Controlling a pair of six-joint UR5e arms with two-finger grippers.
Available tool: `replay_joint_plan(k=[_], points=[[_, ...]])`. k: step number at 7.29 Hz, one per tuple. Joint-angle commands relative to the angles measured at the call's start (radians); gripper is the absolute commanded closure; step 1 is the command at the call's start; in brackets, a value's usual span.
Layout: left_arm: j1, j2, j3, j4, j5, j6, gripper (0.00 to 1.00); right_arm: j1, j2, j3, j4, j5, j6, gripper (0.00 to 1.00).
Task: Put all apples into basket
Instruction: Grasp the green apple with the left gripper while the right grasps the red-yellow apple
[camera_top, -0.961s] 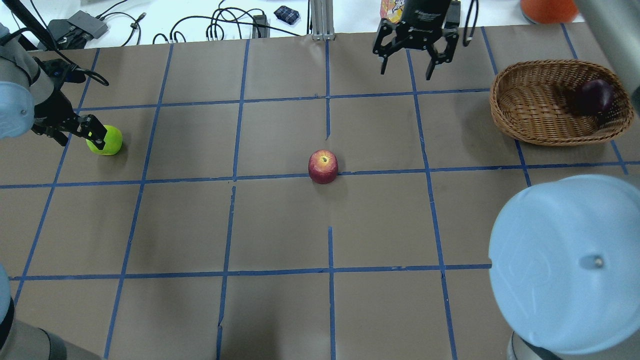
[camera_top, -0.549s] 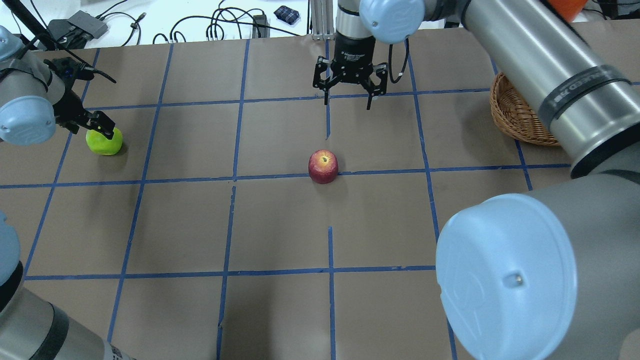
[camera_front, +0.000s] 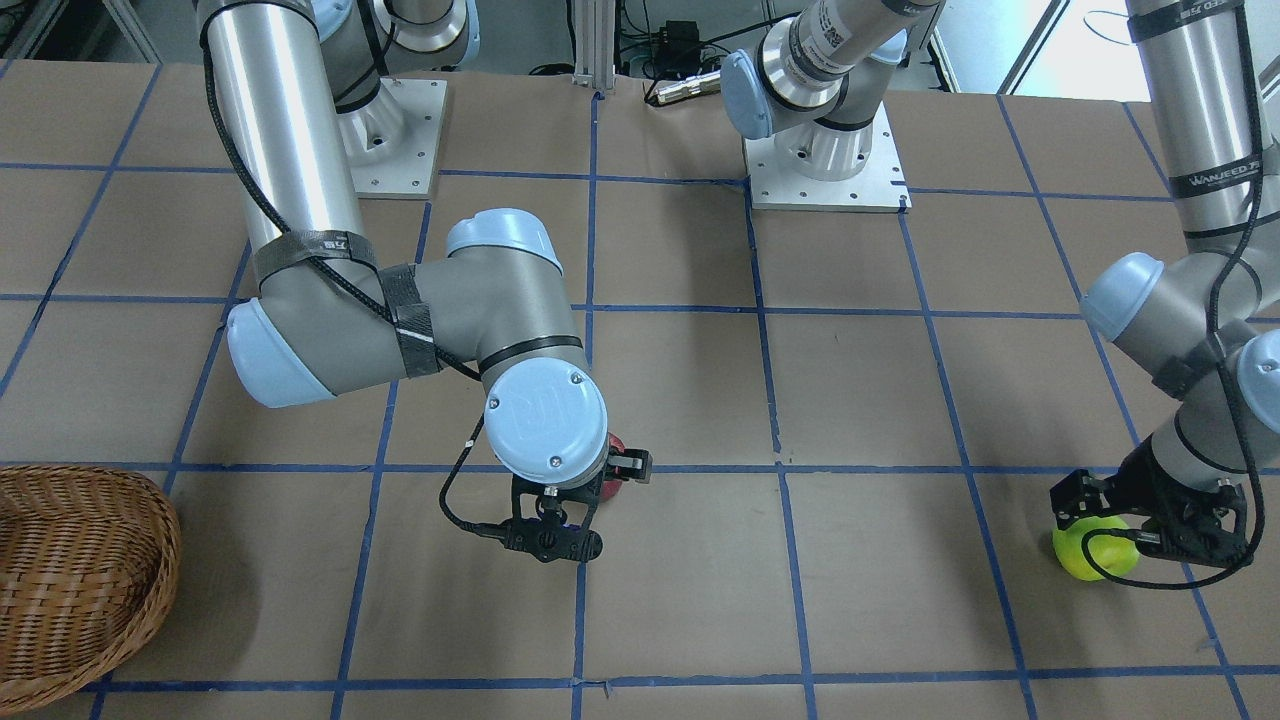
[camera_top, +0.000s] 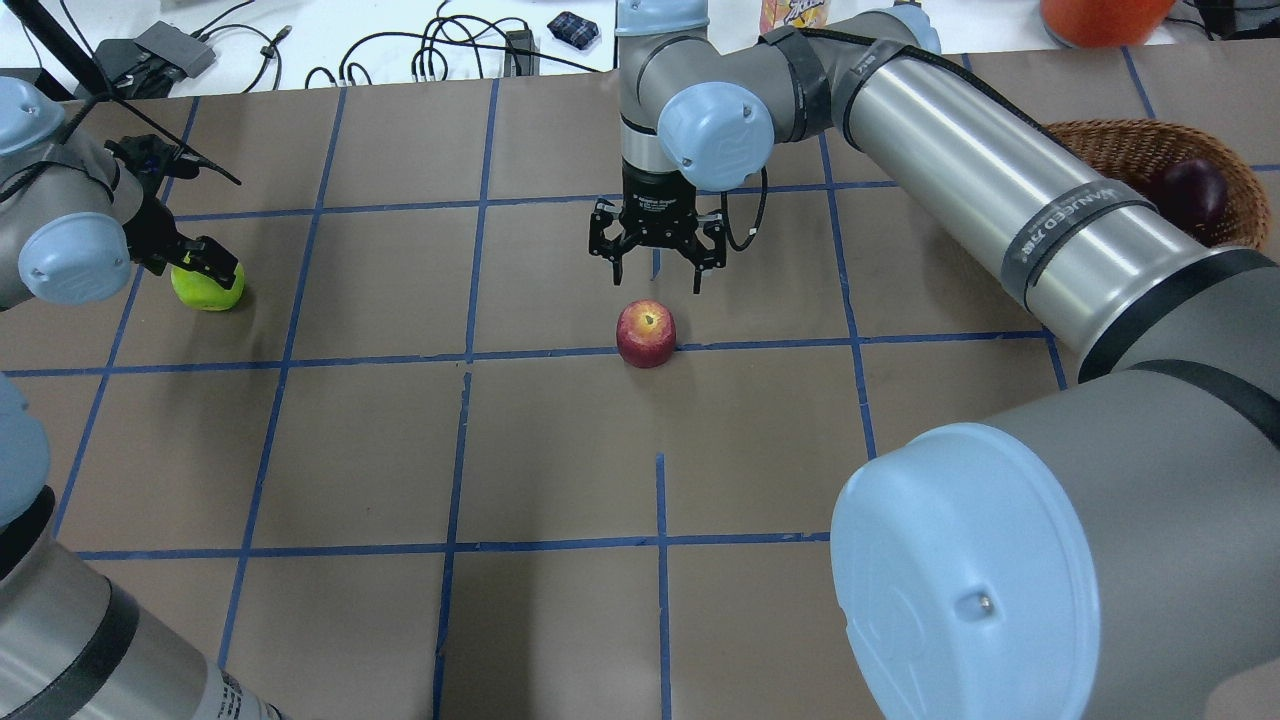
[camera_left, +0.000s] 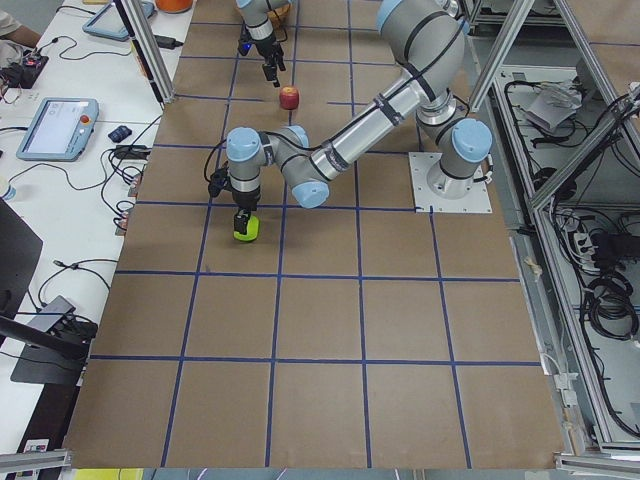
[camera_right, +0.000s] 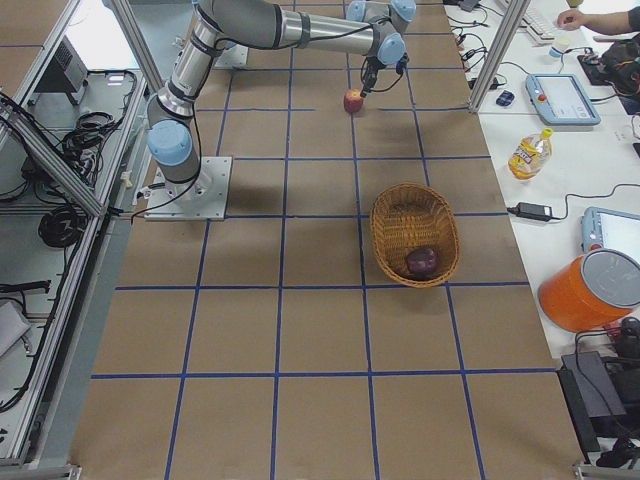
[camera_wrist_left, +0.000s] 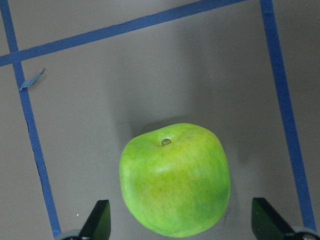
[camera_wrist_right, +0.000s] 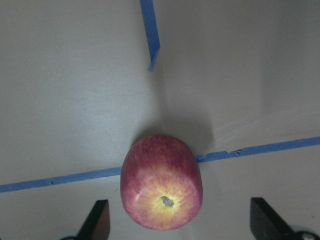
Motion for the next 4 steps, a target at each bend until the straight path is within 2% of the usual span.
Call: replay_joint_plan(k=[1,3,4], points=[[0.000,-0.036,0.002,0.048,-0.001,0.002,0.00,0.012,0.012,0.020,-0.027,0.039,0.004,0.00],[0.002,-0.059,-0.002,0.073,-0.003,0.002,0.02,0.012,0.036,0.023,-0.029,0.038,0.001,0.00],[0.000,-0.068,-0.004,0.075,-0.004,0.002,0.07,0.013,0.038,0.026,-0.027,0.037,0.004,0.00]])
